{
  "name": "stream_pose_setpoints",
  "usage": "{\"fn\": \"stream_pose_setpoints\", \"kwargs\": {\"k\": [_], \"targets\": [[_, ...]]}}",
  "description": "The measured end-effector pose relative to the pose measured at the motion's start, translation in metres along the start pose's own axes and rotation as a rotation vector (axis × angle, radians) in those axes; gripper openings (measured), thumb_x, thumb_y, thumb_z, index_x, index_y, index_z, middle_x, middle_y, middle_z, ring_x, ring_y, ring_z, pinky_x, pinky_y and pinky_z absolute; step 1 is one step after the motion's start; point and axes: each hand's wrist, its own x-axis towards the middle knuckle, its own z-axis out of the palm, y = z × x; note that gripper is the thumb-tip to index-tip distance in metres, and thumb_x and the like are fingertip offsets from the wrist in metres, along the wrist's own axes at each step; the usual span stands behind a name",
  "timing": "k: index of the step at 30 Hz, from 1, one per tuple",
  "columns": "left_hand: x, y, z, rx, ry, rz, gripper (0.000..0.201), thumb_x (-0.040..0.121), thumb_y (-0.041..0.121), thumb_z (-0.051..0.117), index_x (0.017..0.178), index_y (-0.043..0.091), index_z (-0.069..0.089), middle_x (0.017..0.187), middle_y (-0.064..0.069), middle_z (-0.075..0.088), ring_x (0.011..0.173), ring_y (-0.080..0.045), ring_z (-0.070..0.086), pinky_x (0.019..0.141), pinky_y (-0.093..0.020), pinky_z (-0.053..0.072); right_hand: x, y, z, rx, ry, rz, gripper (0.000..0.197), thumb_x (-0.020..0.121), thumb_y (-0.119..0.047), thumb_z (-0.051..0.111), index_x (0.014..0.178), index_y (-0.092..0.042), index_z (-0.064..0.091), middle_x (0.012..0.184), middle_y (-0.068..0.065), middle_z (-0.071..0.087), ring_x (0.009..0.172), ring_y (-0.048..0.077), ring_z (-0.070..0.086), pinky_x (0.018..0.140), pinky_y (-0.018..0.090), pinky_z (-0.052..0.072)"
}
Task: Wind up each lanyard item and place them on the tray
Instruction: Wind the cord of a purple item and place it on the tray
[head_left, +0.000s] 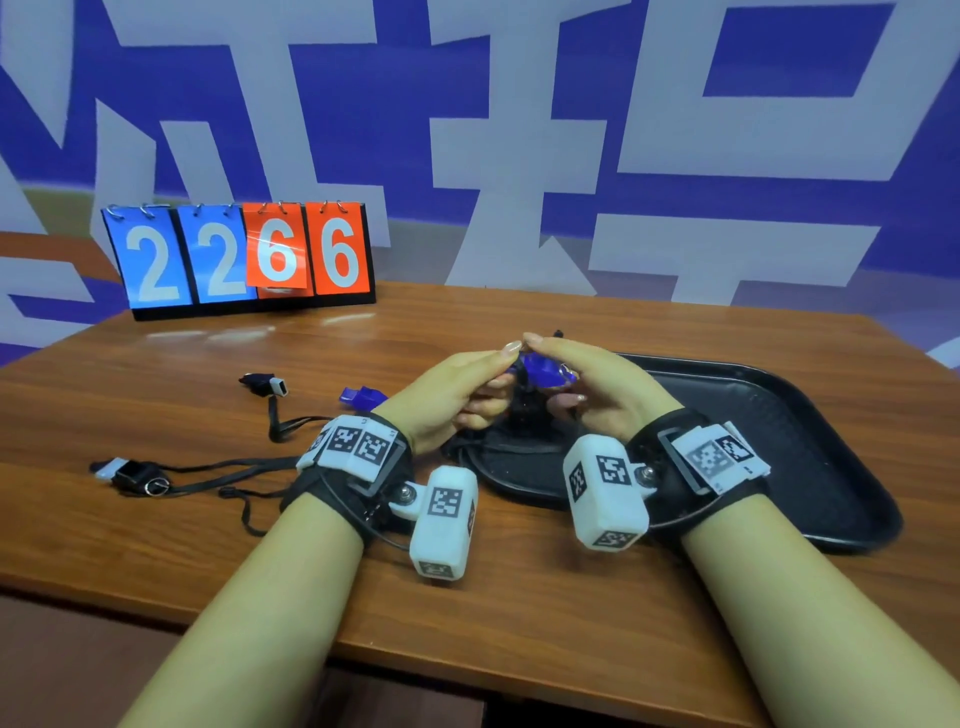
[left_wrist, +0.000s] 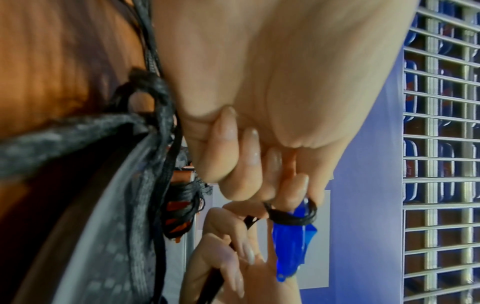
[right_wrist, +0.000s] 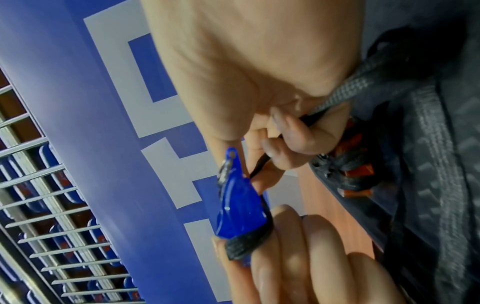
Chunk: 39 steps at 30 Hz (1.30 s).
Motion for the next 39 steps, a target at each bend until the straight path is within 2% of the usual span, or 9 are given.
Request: {"fn": "stream_pose_setpoints", "kwargs": {"k": [4, 12, 16, 21, 23, 26, 32, 36, 39], "targets": [[0.000, 0.000, 0.000, 0.055, 0.011, -0.045, 0.044, 0.105, 0.033, 0.039, 0.062, 0.024, 0.046, 0.057, 0.011, 0.029, 0.048, -0.005, 0.020, 0.046, -0.021, 0.009, -0.001, 0.002, 0.004, -0.182, 0.055, -0.238, 0.008, 0.093, -0.016, 0.064, 0.093, -0.010, 0.069, 0.078, 0.001, 0.062, 0.058, 0.007, 0.050, 0.045, 0.015, 0.034], [0.001, -0.001, 0.000, 0.091, 0.091, -0.058, 0.038, 0.106, 0.035, 0.039, 0.071, 0.021, 0.040, 0.058, 0.011, 0.029, 0.049, -0.005, 0.020, 0.046, -0.021, 0.008, -0.008, 0.003, 0.016, -0.376, 0.171, -0.669, 0.009, 0.088, -0.008, 0.070, 0.096, -0.005, 0.066, 0.070, 0.003, 0.068, 0.070, 0.007, 0.067, 0.072, 0.017, 0.052], [0.003, -0.001, -0.001, 0.082, 0.185, -0.007, 0.035, 0.106, 0.035, 0.039, 0.074, 0.022, 0.046, 0.059, 0.013, 0.033, 0.048, -0.003, 0.023, 0.042, -0.016, 0.013, -0.009, 0.003, 0.016, -0.452, 0.177, -0.681, 0.023, 0.083, -0.012, 0.077, 0.104, -0.006, 0.069, 0.081, 0.005, 0.075, 0.081, 0.010, 0.071, 0.082, 0.024, 0.055], [0.007, -0.001, 0.000, 0.052, 0.309, 0.059, 0.032, 0.106, 0.031, 0.040, 0.084, 0.022, 0.061, 0.060, 0.013, 0.035, 0.050, -0.005, 0.024, 0.045, -0.019, 0.013, -0.007, 0.007, 0.016, -0.383, 0.173, -0.592, 0.023, 0.081, -0.012, 0.078, 0.101, -0.007, 0.067, 0.085, 0.003, 0.077, 0.081, 0.012, 0.072, 0.075, 0.022, 0.055], [0.009, -0.001, -0.001, 0.048, 0.347, 0.075, 0.029, 0.106, 0.031, 0.040, 0.095, 0.012, 0.060, 0.059, 0.013, 0.036, 0.049, -0.005, 0.025, 0.043, -0.017, 0.015, -0.008, 0.009, 0.019, -0.364, 0.132, -0.567, 0.013, 0.085, -0.010, 0.074, 0.095, -0.004, 0.067, 0.087, 0.007, 0.077, 0.086, 0.022, 0.074, 0.079, 0.031, 0.057], [0.009, -0.003, -0.001, 0.042, 0.372, 0.096, 0.031, 0.106, 0.033, 0.041, 0.092, 0.014, 0.060, 0.057, 0.012, 0.036, 0.048, -0.005, 0.026, 0.043, -0.016, 0.019, -0.008, 0.014, 0.021, -0.386, 0.088, -0.541, 0.015, 0.088, -0.014, 0.071, 0.093, 0.000, 0.066, 0.089, 0.009, 0.077, 0.087, 0.058, 0.060, 0.087, 0.061, 0.049], [0.008, -0.002, -0.002, -0.127, 0.374, 0.125, 0.042, 0.105, 0.036, 0.042, 0.069, 0.017, 0.046, 0.054, 0.007, 0.031, 0.044, -0.005, 0.023, 0.038, -0.015, 0.016, -0.014, 0.013, 0.021, -0.349, 0.034, -0.434, 0.016, 0.094, -0.016, 0.063, 0.099, -0.004, 0.070, 0.094, 0.007, 0.077, 0.046, 0.011, 0.032, 0.045, 0.020, 0.027], [0.007, 0.000, -0.003, -0.228, 0.301, 0.106, 0.044, 0.104, 0.038, 0.042, 0.065, 0.017, 0.042, 0.054, 0.007, 0.030, 0.044, -0.004, 0.022, 0.044, -0.022, 0.008, -0.012, 0.010, 0.018, -0.298, -0.007, -0.279, 0.018, 0.095, -0.019, 0.061, 0.106, -0.007, 0.070, 0.081, -0.004, 0.073, 0.045, 0.004, 0.026, 0.044, 0.016, 0.018], [0.006, 0.001, -0.004, -0.279, 0.249, 0.088, 0.043, 0.104, 0.038, 0.043, 0.065, 0.019, 0.041, 0.055, 0.007, 0.027, 0.043, -0.003, 0.022, 0.044, -0.022, 0.007, -0.011, 0.006, 0.012, -0.246, -0.019, -0.147, 0.012, 0.093, -0.022, 0.064, 0.093, -0.017, 0.074, 0.076, -0.005, 0.066, 0.045, 0.003, 0.026, 0.043, 0.014, 0.016]]}}
